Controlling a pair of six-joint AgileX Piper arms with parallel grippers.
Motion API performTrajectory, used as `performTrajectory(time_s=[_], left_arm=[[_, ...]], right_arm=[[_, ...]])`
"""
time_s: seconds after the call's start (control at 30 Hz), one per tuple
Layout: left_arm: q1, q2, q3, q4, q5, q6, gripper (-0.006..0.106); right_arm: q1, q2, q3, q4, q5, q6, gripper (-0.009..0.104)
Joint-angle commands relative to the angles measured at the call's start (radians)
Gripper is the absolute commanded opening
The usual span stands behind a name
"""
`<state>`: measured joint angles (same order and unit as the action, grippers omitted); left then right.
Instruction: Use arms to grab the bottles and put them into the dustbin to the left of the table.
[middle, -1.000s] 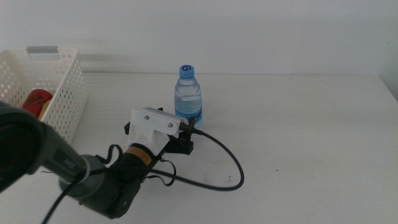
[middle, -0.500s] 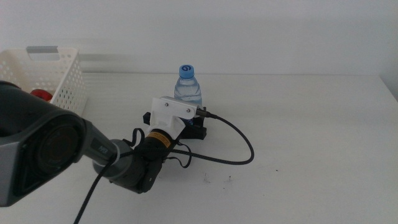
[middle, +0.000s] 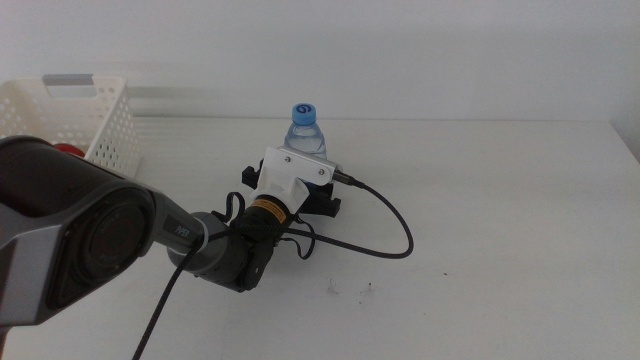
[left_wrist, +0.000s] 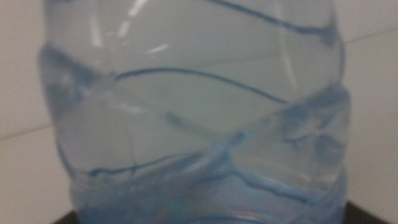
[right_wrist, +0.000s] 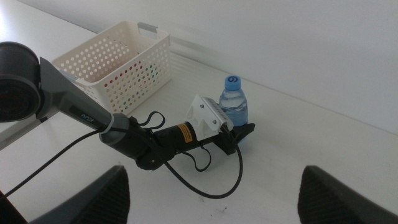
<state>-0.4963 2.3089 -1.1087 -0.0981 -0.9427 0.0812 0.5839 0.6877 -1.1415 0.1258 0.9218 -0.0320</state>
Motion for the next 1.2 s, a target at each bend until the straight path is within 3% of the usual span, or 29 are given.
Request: performTrajectory(time_s=[0.0,0.13,0.3,0.57,0.8,0.93,1.17], left_arm=[[-0.001,-0.003,-0.007,-0.008,0.005,0.006,0.064],[-0.001,-0.068,0.046,-0.014,0.013,0.006,0.03],[-0.001,-0.293,0.207,-0.016,0.148,0.0,0.013],[-0.001,-0.725,0.272,-0.02,0.688,0.0,0.013],[0.018,-0.953,0.142,-0.002,1.164,0.0,0.013],[0.084,-0.987,-0.013,0.084,1.483,0.0,0.013],[0.308,-0.963,-0.232,0.098,1.821,0.029,0.013]], right_arm=[[0.002,0.004,-0.008,-0.008,-0.01,-0.001,0.089],[0.002,0.004,-0.008,-0.008,-0.01,-0.001,0.089],[0.002,0.004,-0.008,-0.008,-0.01,-0.001,0.089],[0.002,0.004,-0.008,-0.008,-0.01,-0.001,0.089],[0.002,0.004,-0.008,-0.008,-0.01,-0.001,0.089],[0.002,0.004,-0.008,-0.007,-0.01,-0.001,0.089],[0.002,0.004,-0.008,-0.007,-0.01,-0.001,0.089]])
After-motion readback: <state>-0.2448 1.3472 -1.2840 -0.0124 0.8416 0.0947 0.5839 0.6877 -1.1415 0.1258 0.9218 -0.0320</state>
